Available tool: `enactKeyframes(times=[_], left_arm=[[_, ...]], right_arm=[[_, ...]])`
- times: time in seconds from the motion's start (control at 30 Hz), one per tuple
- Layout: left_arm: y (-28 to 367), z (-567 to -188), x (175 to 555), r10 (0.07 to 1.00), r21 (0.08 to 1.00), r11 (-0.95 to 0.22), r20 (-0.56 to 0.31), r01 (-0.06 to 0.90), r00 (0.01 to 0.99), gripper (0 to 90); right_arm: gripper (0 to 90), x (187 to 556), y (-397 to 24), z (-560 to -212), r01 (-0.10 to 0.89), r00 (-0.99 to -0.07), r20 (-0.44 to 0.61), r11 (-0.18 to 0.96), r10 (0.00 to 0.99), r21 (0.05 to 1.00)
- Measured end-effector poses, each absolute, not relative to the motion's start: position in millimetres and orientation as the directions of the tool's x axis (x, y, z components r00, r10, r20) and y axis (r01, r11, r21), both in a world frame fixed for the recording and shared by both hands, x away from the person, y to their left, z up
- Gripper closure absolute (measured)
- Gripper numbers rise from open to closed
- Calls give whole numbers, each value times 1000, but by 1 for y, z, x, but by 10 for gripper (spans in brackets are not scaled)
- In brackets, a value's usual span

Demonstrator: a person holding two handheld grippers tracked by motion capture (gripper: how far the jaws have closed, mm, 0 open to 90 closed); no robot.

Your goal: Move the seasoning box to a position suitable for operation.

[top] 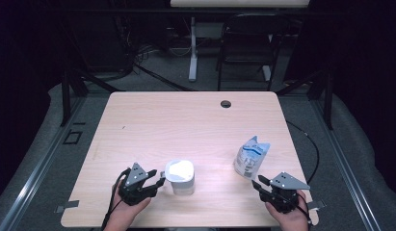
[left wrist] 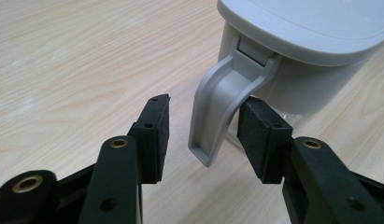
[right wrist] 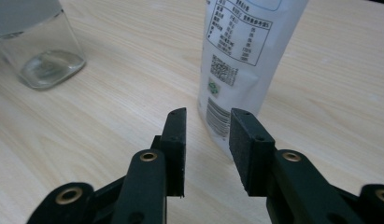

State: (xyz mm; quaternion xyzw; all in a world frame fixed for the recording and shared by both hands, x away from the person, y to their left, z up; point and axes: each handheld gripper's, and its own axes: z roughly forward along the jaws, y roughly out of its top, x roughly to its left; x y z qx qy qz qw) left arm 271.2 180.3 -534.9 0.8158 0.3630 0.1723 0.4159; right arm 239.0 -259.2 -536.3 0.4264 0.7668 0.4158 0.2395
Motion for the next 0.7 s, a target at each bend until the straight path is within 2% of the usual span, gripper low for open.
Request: enactKeyframes(times=[0.47,0.6,0.7], left_arm=[[194,-520,270,749,841,-316,-62,439,659,520],[195,-517,270,747,845,-309,-69,437,661,559],[195,-513,270,735,850,-294,-91,437,672,639]], right_arm=[[677,238,-251,-536,457,-547,-4,303,837,836],[655,238,-249,-537,448,-552,-14,311,833,838],[651,238,-246,-538,448,-551,-17,314,834,837]])
